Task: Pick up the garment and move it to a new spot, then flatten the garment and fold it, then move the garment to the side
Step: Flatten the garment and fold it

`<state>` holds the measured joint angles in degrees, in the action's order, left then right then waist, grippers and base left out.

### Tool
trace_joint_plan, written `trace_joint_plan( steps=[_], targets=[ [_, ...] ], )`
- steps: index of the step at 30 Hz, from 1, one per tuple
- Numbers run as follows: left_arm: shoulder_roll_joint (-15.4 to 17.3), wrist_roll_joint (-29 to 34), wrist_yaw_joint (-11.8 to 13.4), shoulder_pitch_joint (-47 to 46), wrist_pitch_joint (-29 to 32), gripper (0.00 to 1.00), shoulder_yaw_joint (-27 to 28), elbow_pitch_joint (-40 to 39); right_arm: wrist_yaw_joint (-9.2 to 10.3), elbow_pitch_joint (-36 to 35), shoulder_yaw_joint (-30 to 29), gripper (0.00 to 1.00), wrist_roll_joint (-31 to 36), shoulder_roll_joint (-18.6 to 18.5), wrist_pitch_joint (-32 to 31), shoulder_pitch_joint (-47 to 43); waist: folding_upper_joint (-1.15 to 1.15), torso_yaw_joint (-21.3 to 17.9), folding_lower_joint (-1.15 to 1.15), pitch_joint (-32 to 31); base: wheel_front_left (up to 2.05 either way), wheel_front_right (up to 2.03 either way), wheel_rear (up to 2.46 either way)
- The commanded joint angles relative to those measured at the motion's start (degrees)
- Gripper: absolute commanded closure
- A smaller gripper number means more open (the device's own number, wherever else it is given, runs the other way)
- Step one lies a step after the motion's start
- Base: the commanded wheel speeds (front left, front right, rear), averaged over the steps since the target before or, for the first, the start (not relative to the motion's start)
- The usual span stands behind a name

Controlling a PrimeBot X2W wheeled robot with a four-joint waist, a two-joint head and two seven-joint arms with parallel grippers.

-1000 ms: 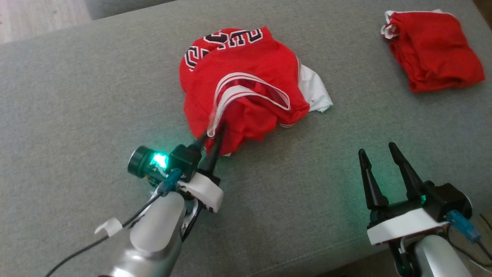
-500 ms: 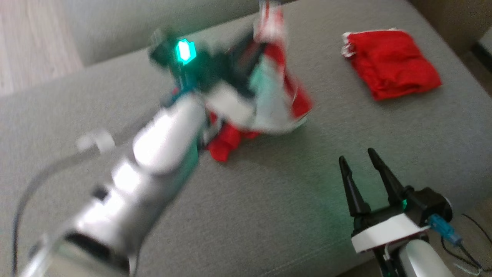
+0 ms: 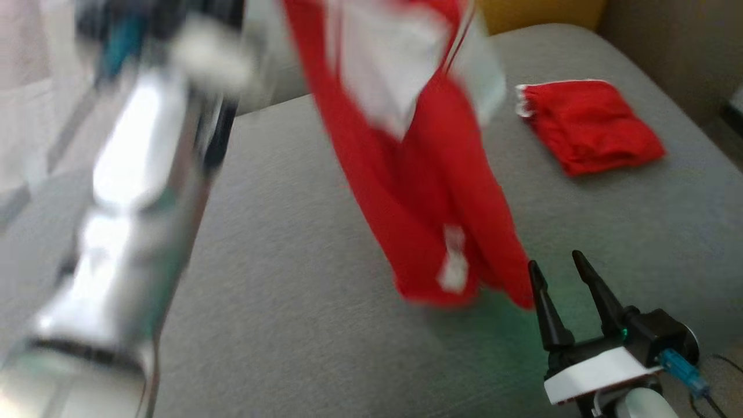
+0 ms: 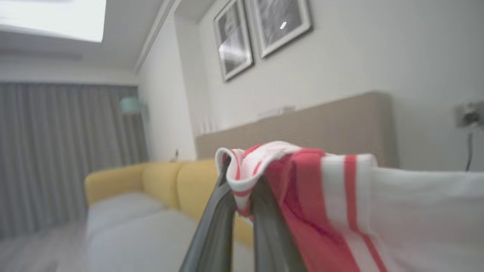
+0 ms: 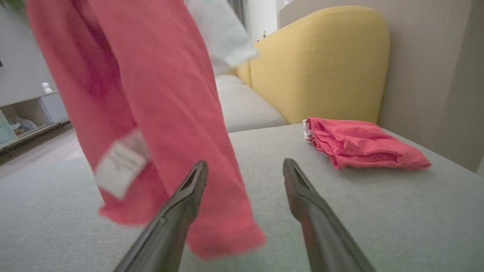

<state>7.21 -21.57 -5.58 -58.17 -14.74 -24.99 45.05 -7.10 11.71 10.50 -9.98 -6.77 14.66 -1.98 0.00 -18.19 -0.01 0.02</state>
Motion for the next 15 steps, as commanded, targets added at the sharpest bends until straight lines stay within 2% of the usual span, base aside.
trace_joint_plan(
  steps=[1, 6, 7, 8, 15],
  targets=[
    [3.2, -0.9, -0.1, 1.3, -0.3, 1.0, 2.5, -0.4, -0.39, -2.2, 1.2, 0.0, 0.5, 0.1, 0.3, 1.8, 0.0, 2.2, 0.01, 1.0, 0.0, 0.0, 0.0],
    [5.2, -3.5, -0.7, 13.6, -0.3, 1.0, 5.0, 3.7, -0.39, -2.3, 1.3, 0.0, 0.5, -0.2, 0.3, 3.0, 0.0, 5.1, 0.01, 3.5, 0.0, 0.0, 0.0],
    [5.6, -3.7, -0.7, 15.3, -0.3, 0.58, 5.4, 4.6, -0.39, -2.3, 1.5, 0.0, 0.5, -0.3, 0.3, 3.3, 0.0, 5.4, 0.01, 3.9, 0.0, 0.0, 0.0],
    [6.0, -3.8, -0.7, 16.7, -0.3, 0.0, 5.8, 5.4, -0.39, -2.3, 1.7, 0.0, 0.5, -0.5, 0.3, 3.5, 0.0, 5.7, 0.01, 4.2, 0.0, 0.0, 0.0],
    [8.6, -1.4, 2.1, 22.6, -0.3, 0.0, 8.5, 4.7, -0.39, -2.6, 1.1, 0.0, 0.3, -1.2, 0.3, 3.9, 0.0, 7.2, 0.01, 5.1, 0.0, 0.0, 0.0]
  ],
)
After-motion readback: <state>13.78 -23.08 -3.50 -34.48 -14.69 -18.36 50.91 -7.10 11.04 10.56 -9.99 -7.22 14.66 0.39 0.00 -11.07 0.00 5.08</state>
